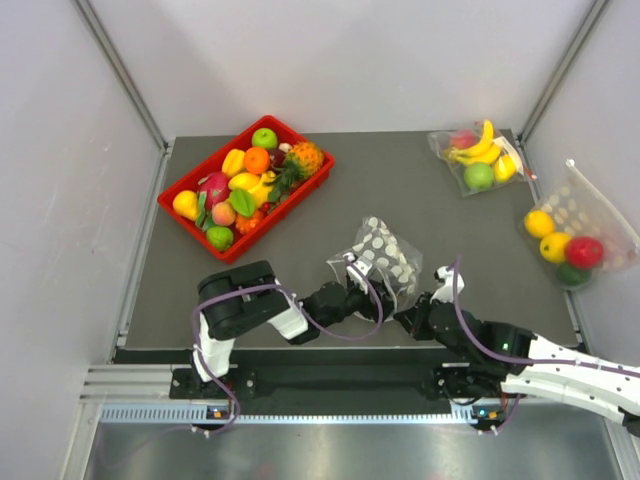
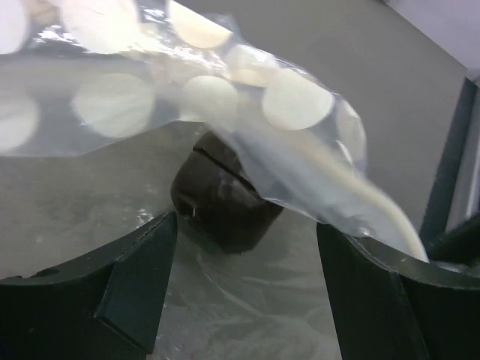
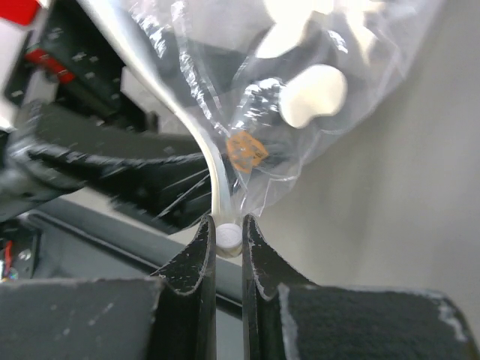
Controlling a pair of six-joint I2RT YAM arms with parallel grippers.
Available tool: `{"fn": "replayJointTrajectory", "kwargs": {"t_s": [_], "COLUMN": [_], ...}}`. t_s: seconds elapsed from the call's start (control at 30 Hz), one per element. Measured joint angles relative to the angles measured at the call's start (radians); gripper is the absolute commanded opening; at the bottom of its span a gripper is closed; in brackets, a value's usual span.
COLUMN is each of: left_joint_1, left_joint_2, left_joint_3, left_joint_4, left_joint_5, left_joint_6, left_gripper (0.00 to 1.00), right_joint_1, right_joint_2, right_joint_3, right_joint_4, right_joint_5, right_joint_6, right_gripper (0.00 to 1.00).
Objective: Open the zip-top bag and remove the fake food
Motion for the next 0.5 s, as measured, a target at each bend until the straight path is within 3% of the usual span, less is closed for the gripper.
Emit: {"fn": "replayJointTrajectory", "kwargs": {"t_s": [0.27, 0.33, 0.4, 0.43, 0.5], "left_joint_1": [0.0, 0.0, 0.0, 0.0, 0.0], "left_joint_2": [0.038, 0.053, 0.064, 0.066, 0.068], "left_joint_3": [0.029, 0.043, 0.052, 0.055, 0.055], "left_joint_4": [0.017, 0.021, 0.021, 0.022, 0.023], "left_joint_5": [-0.049, -0.049, -0.048, -0.046, -0.04], "left_joint_6": [0.02, 0.022, 0.019, 0.019, 0.02], "left_gripper": [0.8, 0.75, 0.55, 0.4, 0.26], "right_joint_1": [0.0, 0.0, 0.0, 0.0, 0.0], "right_joint_2": [0.009, 0.013, 0.013, 0.013, 0.012], "right_joint_3": [0.0, -0.001, -0.001, -0.001, -0.001], "right_joint_4": [0.057, 0.066, 0.07, 0.07, 0.07], "right_joint_5": [-0.059, -0.072, -0.081, -0.085, -0.088], "right_joint_6": [-0.011, -0.011, -0.011, -0.011, -0.01], "right_gripper": [0.0, 0.0, 0.0, 0.0, 0.0]}}
